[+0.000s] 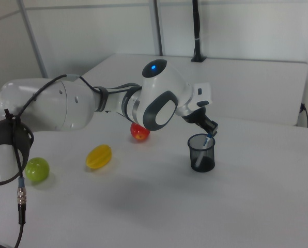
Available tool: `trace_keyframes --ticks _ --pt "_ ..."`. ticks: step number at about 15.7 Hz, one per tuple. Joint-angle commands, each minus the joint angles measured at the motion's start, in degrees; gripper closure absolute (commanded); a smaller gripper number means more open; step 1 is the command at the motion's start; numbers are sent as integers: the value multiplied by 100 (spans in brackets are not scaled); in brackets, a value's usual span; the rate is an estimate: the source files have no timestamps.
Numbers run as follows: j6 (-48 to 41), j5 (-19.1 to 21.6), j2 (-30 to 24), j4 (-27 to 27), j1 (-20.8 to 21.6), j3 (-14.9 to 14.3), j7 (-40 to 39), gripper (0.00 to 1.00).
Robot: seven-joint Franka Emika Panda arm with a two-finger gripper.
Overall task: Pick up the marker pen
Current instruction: 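Lift the marker up out of the pen cup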
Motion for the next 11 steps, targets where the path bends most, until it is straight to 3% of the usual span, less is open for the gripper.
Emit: trace_keyframes --ticks 1,6,11 --pt "130 -104 3 52 31 -47 145 86" --pt "122 -95 -252 52 -30 -82 154 95" --pt "104 10 -594 52 -250 -73 364 95"
